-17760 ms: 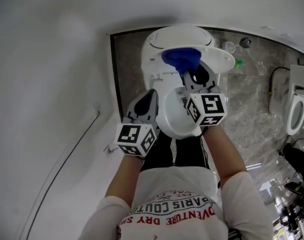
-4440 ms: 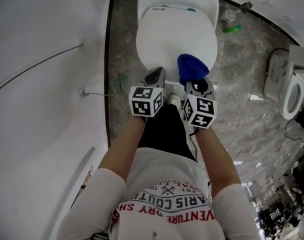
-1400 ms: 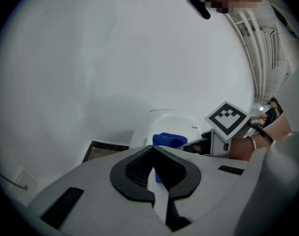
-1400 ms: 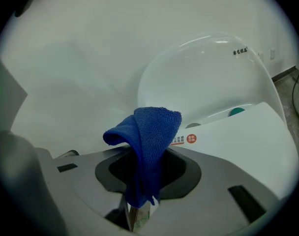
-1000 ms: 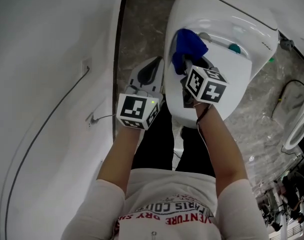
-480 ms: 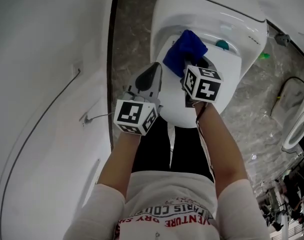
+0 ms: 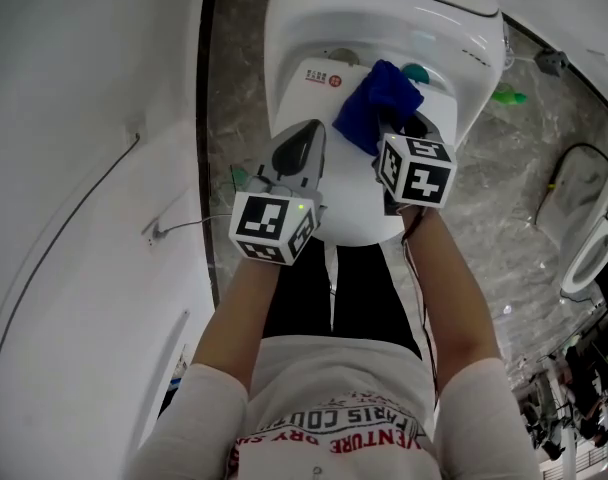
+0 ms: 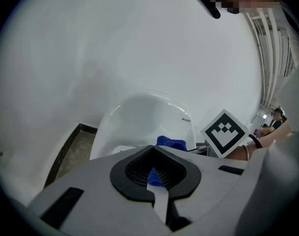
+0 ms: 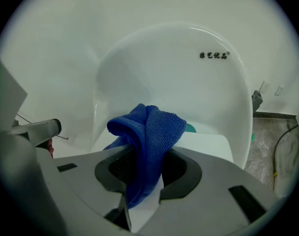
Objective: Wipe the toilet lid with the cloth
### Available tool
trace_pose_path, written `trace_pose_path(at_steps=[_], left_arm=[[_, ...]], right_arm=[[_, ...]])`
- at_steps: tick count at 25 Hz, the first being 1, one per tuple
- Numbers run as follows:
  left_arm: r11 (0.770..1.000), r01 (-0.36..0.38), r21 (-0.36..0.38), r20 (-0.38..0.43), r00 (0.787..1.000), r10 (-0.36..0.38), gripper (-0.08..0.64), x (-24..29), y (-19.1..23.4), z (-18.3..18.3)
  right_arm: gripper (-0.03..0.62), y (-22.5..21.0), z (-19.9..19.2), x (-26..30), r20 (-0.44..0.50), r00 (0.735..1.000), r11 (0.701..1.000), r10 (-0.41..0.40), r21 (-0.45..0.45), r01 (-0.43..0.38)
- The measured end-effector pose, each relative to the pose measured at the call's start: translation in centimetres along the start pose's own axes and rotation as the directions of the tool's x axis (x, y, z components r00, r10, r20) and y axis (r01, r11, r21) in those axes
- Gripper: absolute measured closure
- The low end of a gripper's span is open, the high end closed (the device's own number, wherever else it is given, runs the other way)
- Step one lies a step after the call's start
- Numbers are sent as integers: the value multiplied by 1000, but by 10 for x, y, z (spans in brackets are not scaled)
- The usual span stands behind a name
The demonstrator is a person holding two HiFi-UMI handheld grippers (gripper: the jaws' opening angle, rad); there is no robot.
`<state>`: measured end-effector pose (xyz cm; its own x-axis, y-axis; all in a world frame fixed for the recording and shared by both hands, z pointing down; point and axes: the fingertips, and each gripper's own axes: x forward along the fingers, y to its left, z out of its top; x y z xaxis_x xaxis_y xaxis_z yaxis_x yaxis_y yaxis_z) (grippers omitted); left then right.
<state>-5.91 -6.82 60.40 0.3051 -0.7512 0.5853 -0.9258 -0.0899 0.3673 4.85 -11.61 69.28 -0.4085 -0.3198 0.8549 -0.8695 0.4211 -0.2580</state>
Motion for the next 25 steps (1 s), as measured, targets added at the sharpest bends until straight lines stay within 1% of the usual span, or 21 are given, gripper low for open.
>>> trace_pose_path(at_steps=[9,13,22,25], left_arm=[[999,20,31,-29,999,-19,554,17,-46,-11],[999,35,40,-37,999,-34,554,27,-67,-16],[995,80,63,-69,995,-75,554,41,-106,-31],[994,88,68,-74,994,-83,554,42,-112,-36]], right_arm=[[493,-60,-19,-25,-14,1000,1000,-22,5,22],[493,-85,-28,-35,-30,999,999,-44,-28,43],[494,-149,-57,-59,-62,986,986,-156,-73,151],[494,-168,-70,-65,-68,973,968,-222,-139,211]])
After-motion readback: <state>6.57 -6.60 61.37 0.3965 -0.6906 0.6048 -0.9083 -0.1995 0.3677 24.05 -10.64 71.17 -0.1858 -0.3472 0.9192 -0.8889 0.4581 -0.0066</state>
